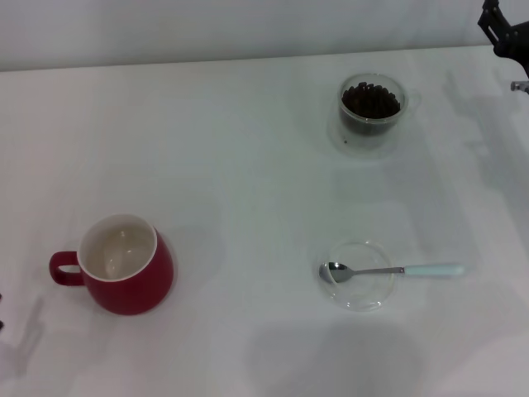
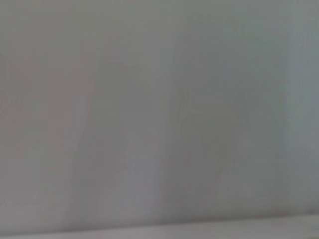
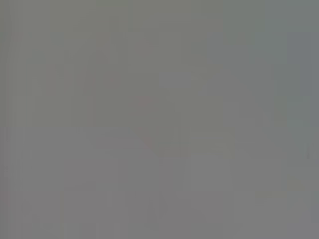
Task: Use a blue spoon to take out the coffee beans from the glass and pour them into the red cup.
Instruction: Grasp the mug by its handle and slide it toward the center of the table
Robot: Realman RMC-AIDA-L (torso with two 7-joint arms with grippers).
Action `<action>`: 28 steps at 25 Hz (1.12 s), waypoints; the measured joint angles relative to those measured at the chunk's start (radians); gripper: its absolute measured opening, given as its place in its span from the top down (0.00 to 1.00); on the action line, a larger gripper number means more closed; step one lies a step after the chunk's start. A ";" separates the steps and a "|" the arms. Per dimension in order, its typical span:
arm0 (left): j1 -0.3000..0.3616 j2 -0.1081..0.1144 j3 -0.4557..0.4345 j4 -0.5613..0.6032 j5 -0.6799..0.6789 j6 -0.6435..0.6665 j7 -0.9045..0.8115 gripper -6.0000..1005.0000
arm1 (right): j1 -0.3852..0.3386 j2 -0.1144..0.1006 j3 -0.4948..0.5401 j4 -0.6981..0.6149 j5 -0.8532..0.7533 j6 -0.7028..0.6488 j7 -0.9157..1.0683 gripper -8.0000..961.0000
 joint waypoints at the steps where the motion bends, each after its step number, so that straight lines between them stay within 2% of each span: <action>1: 0.000 0.000 0.000 0.000 0.006 -0.005 0.001 0.24 | 0.003 0.000 0.003 0.000 0.000 -0.003 0.000 0.09; 7: -0.016 -0.001 0.000 0.005 0.024 -0.059 0.005 0.24 | 0.011 0.000 0.004 0.000 -0.005 -0.005 0.000 0.09; 20: -0.104 0.001 0.000 0.005 0.075 -0.158 0.007 0.24 | -0.003 0.002 0.004 0.004 -0.002 -0.006 0.000 0.09; 28: -0.115 0.001 0.000 0.005 0.090 -0.188 0.008 0.24 | -0.011 0.001 0.004 -0.001 -0.001 -0.013 0.001 0.09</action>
